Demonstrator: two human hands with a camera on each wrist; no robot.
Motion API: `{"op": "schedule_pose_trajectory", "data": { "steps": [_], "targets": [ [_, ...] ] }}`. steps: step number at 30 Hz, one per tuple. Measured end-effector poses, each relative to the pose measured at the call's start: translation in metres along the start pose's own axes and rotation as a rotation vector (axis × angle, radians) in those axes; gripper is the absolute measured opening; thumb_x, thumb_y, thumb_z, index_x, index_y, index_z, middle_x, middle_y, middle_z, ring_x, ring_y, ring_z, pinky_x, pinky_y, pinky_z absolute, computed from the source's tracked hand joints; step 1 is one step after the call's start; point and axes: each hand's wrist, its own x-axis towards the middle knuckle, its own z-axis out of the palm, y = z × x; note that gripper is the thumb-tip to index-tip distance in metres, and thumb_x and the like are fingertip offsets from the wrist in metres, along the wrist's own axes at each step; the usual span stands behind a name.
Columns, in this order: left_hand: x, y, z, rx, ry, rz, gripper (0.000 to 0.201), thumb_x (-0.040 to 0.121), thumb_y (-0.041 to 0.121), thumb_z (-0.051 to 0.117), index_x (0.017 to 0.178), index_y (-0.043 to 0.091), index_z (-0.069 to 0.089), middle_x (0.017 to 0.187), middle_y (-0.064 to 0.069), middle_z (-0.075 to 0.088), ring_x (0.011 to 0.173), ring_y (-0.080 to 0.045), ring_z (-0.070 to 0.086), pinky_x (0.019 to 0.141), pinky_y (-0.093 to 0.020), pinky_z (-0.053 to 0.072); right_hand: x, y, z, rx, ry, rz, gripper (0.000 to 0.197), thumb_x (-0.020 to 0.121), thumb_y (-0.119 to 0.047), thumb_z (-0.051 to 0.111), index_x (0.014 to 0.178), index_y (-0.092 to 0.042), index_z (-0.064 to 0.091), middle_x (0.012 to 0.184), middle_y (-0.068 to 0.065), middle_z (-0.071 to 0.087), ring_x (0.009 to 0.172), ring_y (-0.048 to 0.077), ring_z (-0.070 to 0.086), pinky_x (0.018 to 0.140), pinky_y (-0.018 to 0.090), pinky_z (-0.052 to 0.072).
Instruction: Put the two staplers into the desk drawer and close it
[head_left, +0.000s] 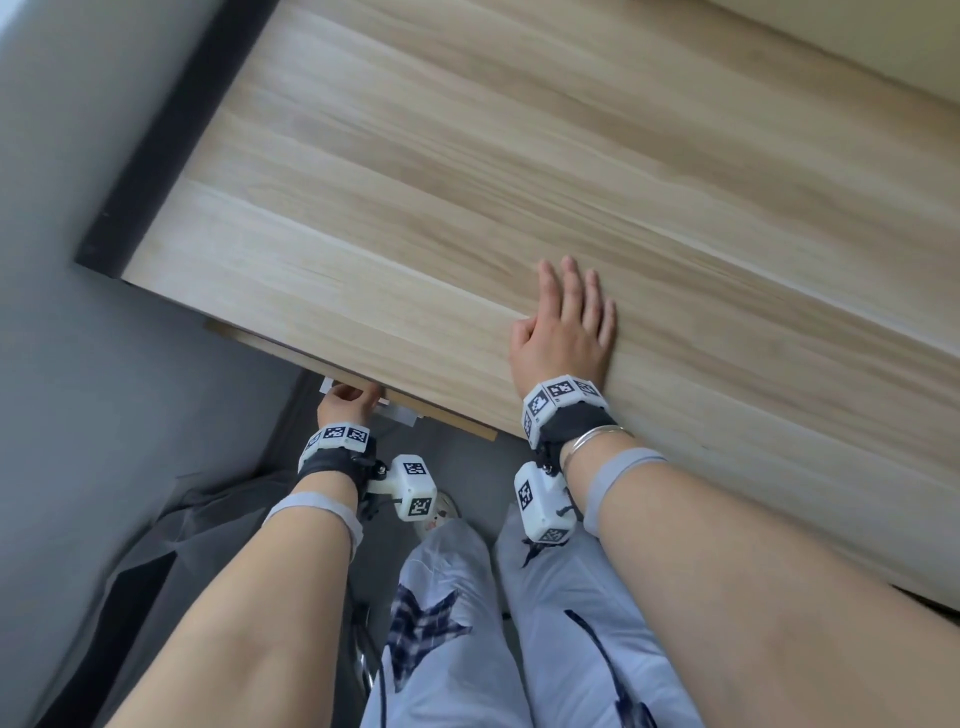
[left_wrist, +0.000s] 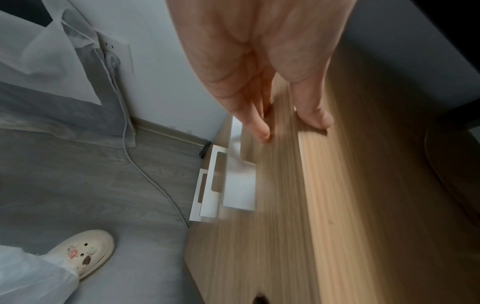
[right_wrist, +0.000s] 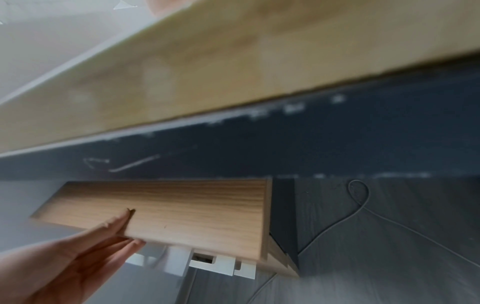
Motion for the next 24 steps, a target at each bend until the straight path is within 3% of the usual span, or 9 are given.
{"op": "schedule_pose_trajectory", "data": {
  "steps": [3,5,7,11,15,18,21,22,24],
  "targets": [
    [0.009,-0.004,0.000,-0.079,-0.027,0.003,0.017,0.075,0.020,0.068,0.069,0.005,0.062,0.081,-0.016,0.066,0.093,-0.033,0.066,0.077,-0.039,0.048,0.000,0.000,-0.001,-0.006,-0.011,0.005,0.066,0.074,-0.028,0.031,0.138,-0.028,0.046,0.150,-0.001,0.043,0.140,0.025,0.038,0.116,0.047,0.027],
    [0.012,-0.005,0.000,-0.136,-0.022,-0.010,0.029,0.077,0.012,0.067,0.056,0.016,0.047,0.067,-0.007,0.057,0.087,-0.027,0.060,0.076,-0.034,0.043,0.000,-0.001,-0.001,-0.008,-0.004,0.007,0.066,0.073,-0.027,0.032,0.138,-0.028,0.046,0.149,-0.001,0.045,0.140,0.025,0.039,0.115,0.047,0.028],
    [0.010,-0.003,-0.001,-0.157,-0.030,-0.002,0.031,0.081,0.006,0.064,0.059,0.019,0.046,0.066,-0.004,0.055,0.083,-0.024,0.056,0.081,-0.034,0.046,0.000,-0.001,0.000,0.001,0.009,0.004,0.066,0.073,-0.026,0.033,0.137,-0.027,0.048,0.148,0.000,0.046,0.139,0.026,0.041,0.115,0.047,0.030],
    [0.012,-0.002,-0.002,-0.136,-0.049,0.012,0.028,0.081,0.007,0.065,0.062,0.015,0.045,0.080,-0.014,0.058,0.072,-0.019,0.052,0.075,-0.029,0.044,0.000,-0.002,0.000,0.007,0.022,0.005,0.065,0.072,-0.025,0.034,0.136,-0.027,0.049,0.146,0.000,0.048,0.137,0.026,0.043,0.114,0.047,0.032],
    [0.019,-0.006,-0.005,-0.178,-0.075,-0.008,0.022,0.073,0.013,0.070,0.067,0.009,0.049,0.090,-0.017,0.061,0.087,-0.024,0.057,0.085,-0.036,0.045,0.000,-0.002,-0.001,0.006,0.018,0.003,0.065,0.072,-0.026,0.034,0.135,-0.027,0.049,0.146,0.000,0.049,0.137,0.026,0.043,0.114,0.047,0.031],
    [0.009,0.002,-0.008,-0.122,-0.071,-0.002,0.032,0.074,0.019,0.072,0.057,0.014,0.046,0.075,-0.016,0.061,0.073,-0.024,0.058,0.074,-0.032,0.044,0.001,-0.002,-0.002,0.012,0.010,0.010,0.065,0.073,-0.026,0.034,0.136,-0.027,0.049,0.146,0.000,0.048,0.137,0.026,0.043,0.114,0.047,0.031],
    [0.002,0.008,-0.012,-0.018,-0.110,0.036,0.040,0.080,0.027,0.070,0.052,0.013,0.046,0.056,-0.006,0.053,0.053,-0.018,0.047,0.054,-0.025,0.038,0.000,-0.002,-0.005,0.032,-0.017,0.017,0.065,0.073,-0.027,0.032,0.136,-0.027,0.048,0.147,-0.001,0.047,0.138,0.025,0.041,0.115,0.047,0.029],
    [-0.003,0.010,-0.017,0.026,-0.148,0.028,0.039,0.081,0.028,0.069,0.052,0.012,0.049,0.053,-0.005,0.054,0.053,-0.018,0.047,0.056,-0.025,0.039,-0.002,-0.003,-0.005,0.028,-0.025,0.014,0.065,0.073,-0.027,0.032,0.137,-0.027,0.047,0.148,-0.001,0.046,0.139,0.025,0.040,0.115,0.047,0.029],
    [-0.004,0.009,-0.023,0.001,-0.193,0.049,0.027,0.082,0.026,0.069,0.059,0.011,0.065,0.054,-0.002,0.062,0.061,-0.020,0.053,0.074,-0.028,0.047,0.000,-0.003,-0.008,0.034,-0.033,0.033,0.066,0.074,-0.028,0.030,0.138,-0.027,0.045,0.149,-0.001,0.044,0.140,0.025,0.038,0.116,0.047,0.027]
  ]
}}
